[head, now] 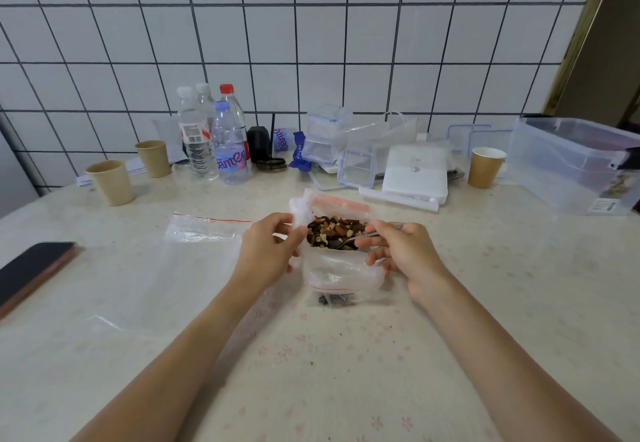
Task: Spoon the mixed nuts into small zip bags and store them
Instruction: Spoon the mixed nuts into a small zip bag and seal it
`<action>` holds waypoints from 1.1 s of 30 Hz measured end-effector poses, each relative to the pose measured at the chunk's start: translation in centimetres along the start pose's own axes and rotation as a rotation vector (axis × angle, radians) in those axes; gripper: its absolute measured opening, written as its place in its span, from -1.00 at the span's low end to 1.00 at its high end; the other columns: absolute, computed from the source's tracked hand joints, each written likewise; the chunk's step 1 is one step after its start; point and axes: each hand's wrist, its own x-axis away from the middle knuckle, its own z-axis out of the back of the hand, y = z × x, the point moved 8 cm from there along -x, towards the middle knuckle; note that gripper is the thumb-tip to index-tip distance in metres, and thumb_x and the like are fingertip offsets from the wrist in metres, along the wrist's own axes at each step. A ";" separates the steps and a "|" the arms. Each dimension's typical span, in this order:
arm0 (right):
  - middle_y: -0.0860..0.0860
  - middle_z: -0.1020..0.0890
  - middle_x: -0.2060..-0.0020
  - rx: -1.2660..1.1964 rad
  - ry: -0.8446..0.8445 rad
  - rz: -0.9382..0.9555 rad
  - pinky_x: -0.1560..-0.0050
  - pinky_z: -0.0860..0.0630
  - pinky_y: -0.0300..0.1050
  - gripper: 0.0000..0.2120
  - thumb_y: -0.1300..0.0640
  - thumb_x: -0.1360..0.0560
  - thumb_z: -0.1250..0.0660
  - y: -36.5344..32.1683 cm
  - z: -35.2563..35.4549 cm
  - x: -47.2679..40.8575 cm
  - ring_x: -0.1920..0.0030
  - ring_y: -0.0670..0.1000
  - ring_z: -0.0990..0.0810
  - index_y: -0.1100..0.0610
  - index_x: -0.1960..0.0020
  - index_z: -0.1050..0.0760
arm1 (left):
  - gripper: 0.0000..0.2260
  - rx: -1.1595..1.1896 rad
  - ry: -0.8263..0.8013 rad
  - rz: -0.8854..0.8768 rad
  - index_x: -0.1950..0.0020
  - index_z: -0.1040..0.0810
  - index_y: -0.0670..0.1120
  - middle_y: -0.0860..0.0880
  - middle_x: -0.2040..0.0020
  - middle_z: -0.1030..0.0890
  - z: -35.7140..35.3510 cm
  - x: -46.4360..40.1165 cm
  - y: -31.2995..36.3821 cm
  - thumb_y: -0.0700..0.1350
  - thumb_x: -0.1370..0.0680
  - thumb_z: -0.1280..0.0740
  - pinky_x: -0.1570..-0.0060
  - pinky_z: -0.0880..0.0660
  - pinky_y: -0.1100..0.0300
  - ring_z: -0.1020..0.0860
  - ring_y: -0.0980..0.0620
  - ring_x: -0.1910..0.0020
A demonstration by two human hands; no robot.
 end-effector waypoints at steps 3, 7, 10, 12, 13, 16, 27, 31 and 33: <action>0.17 -0.76 0.23 -0.054 -0.002 -0.022 0.54 -0.42 -0.21 -0.77 0.19 -0.68 -0.24 0.5 -0.3 0.0 0.50 0.00 -0.58 0.31 -0.04 -0.60 | -0.61 0.015 -0.009 -0.004 -0.41 -0.53 -0.09 0.02 -0.01 -0.65 -0.1 0.1 -0.1 -0.03 -0.61 -0.43 0.45 -0.57 0.24 -0.66 0.15 0.28; 0.18 -0.75 0.23 -0.102 -0.007 -0.039 0.50 -0.43 -0.18 -0.77 0.20 -0.69 -0.23 0.8 -0.4 -0.1 0.49 0.01 -0.59 0.31 -0.02 -0.60 | -0.62 0.019 0.001 -0.008 -0.40 -0.53 -0.08 0.02 -0.01 -0.65 0.0 0.0 -0.2 -0.02 -0.61 -0.44 0.44 -0.57 0.24 -0.66 0.14 0.28; 0.21 -0.76 0.19 -0.147 -0.012 -0.057 0.46 -0.43 -0.14 -0.78 0.21 -0.69 -0.23 0.9 -0.2 -0.2 0.47 0.02 -0.60 0.32 -0.06 -0.59 | -0.63 0.031 0.015 -0.008 -0.39 -0.54 -0.08 0.01 0.00 -0.65 0.2 -0.1 -0.2 -0.03 -0.61 -0.44 0.45 -0.57 0.23 -0.66 0.14 0.28; 0.20 -0.76 0.18 -0.135 -0.023 -0.053 0.46 -0.43 -0.15 -0.78 0.20 -0.69 -0.23 0.9 -0.4 -0.2 0.47 0.01 -0.61 0.33 -0.08 -0.59 | -0.64 0.049 0.010 -0.009 -0.39 -0.54 -0.08 0.00 0.00 -0.65 0.1 -0.1 -0.1 -0.04 -0.61 -0.44 0.45 -0.58 0.22 -0.65 0.13 0.28; 0.19 -0.76 0.18 -0.120 -0.033 -0.053 0.46 -0.43 -0.17 -0.77 0.19 -0.69 -0.23 1.0 -0.7 -0.1 0.46 0.01 -0.61 0.32 -0.09 -0.59 | -0.64 0.053 0.005 -0.012 -0.38 -0.54 -0.08 0.00 0.00 -0.65 0.0 0.0 -0.1 -0.04 -0.61 -0.44 0.44 -0.59 0.21 -0.65 0.13 0.28; 0.19 -0.76 0.16 -0.109 -0.056 -0.062 0.48 -0.42 -0.19 -0.77 0.18 -0.70 -0.24 1.1 -1.4 0.1 0.46 0.02 -0.62 0.31 -0.10 -0.59 | -0.64 0.055 -0.004 -0.016 -0.38 -0.55 -0.08 -0.01 0.00 -0.65 -0.2 0.1 -0.1 -0.04 -0.61 -0.45 0.43 -0.59 0.20 -0.65 0.11 0.29; 0.17 -0.75 0.25 -0.074 0.037 0.018 0.59 -0.37 -0.18 -0.78 0.19 -0.67 -0.23 -0.1 0.4 -0.2 0.47 0.04 -0.58 0.28 -0.03 -0.61 | -0.66 0.023 0.043 0.040 -0.28 -0.58 -0.07 0.02 0.08 -0.68 1.1 0.3 -0.6 0.04 -0.58 -0.47 0.49 -0.56 0.20 -0.67 0.15 0.33; 0.20 -0.74 0.23 -0.108 0.046 0.027 0.59 -0.36 -0.16 -0.77 0.18 -0.67 -0.23 -0.3 0.9 -0.4 0.45 0.06 -0.58 0.29 -0.01 -0.60 | -0.66 -0.099 0.086 0.062 -0.07 -0.55 -0.03 0.02 0.11 -0.65 2.2 0.6 -0.6 0.19 -0.51 -0.48 0.19 -0.65 -0.02 -0.68 0.00 0.18; 0.20 -0.74 0.23 -0.136 0.048 0.037 0.58 -0.36 -0.18 -0.76 0.17 -0.68 -0.22 -0.6 1.0 -0.3 0.46 0.07 -0.58 0.28 0.01 -0.59 | -0.65 -0.151 0.095 0.049 0.02 -0.53 -0.01 0.02 0.14 -0.64 2.6 0.9 -0.2 0.24 -0.51 -0.47 0.16 -0.59 0.04 -0.67 -0.03 0.15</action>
